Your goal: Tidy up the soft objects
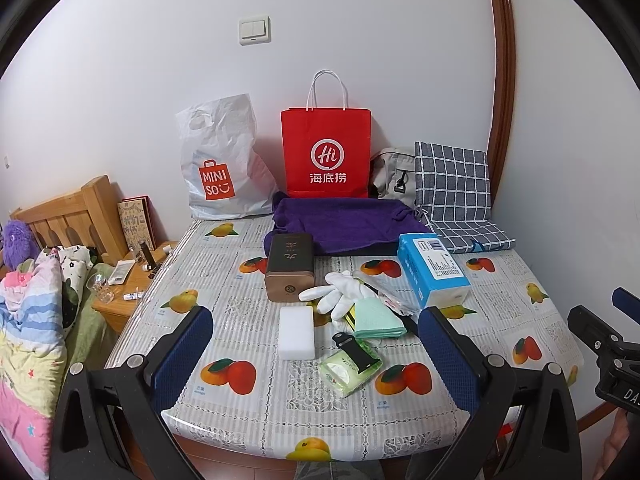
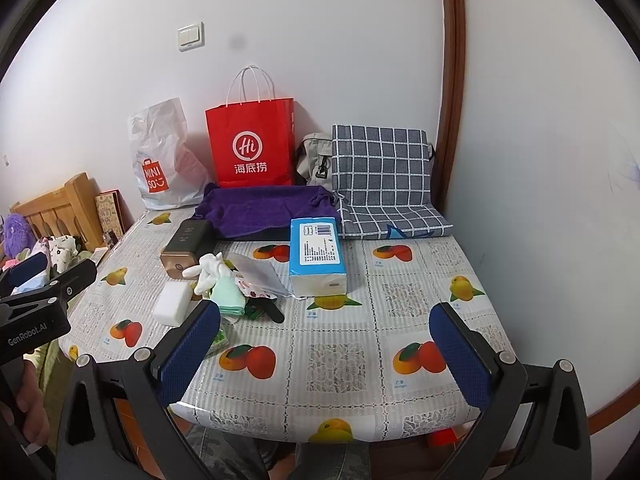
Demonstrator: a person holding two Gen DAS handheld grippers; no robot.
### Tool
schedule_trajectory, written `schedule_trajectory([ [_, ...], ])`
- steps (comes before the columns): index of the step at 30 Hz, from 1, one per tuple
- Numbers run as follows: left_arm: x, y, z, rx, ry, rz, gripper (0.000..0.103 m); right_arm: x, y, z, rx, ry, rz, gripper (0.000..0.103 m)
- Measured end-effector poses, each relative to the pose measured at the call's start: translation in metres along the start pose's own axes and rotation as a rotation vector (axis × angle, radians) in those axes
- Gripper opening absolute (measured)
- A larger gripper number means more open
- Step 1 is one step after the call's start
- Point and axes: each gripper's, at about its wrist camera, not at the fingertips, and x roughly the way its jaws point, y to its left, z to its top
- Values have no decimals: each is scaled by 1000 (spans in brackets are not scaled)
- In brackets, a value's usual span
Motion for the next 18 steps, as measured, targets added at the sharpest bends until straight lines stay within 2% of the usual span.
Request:
schedule_trajectory([
  [18, -3, 1, 1, 3, -1, 2, 103, -4, 0, 0, 4, -10, 2, 103],
])
